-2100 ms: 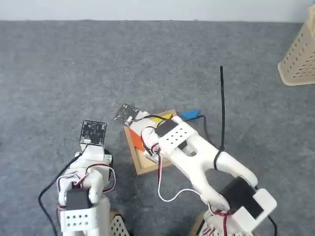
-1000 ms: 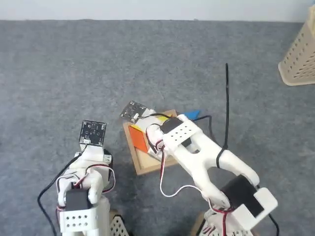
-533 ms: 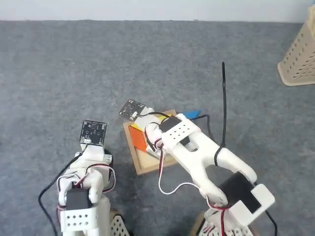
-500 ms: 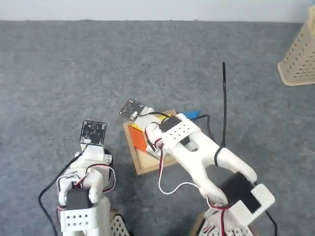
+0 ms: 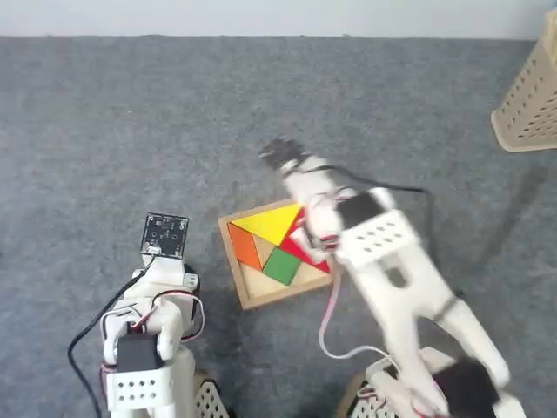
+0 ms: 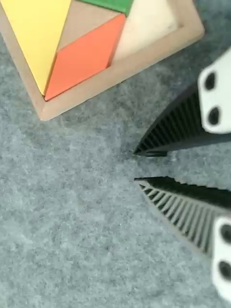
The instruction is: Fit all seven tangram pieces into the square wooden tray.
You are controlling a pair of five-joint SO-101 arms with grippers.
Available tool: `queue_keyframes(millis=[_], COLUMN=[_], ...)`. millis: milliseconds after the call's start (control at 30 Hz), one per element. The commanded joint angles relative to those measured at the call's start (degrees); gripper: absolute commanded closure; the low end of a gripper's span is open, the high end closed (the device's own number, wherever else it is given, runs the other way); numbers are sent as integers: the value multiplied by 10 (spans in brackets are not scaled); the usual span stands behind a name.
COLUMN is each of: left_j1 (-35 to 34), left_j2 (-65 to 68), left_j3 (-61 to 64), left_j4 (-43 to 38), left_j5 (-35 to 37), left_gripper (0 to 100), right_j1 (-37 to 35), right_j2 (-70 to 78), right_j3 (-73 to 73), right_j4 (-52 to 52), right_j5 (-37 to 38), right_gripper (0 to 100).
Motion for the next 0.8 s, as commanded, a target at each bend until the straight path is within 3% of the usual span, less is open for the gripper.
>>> queue_keyframes(millis=[0,100,233,400,600,767], left_j1=[1,1,1,1,1,1], left_j2=[-12,-12,-12,-12,-12,-12], left_j3=[-6,-6,-6,-6,-6,-6], left_j4=[0,0,0,0,0,0], left_j5=[4,4,4,4,4,4], left_gripper=[929,929,929,929,929,929], right_j1=[64,100,134,124,122,117], right_j2=[-69,-56,-9,49,96,111], right_j3=[-33,-25,7,35,58,61], right_j4=[65,108,84,24,-23,-42], right_j5=[11,78,86,87,84,83], right_gripper=[992,991,991,984,825,815])
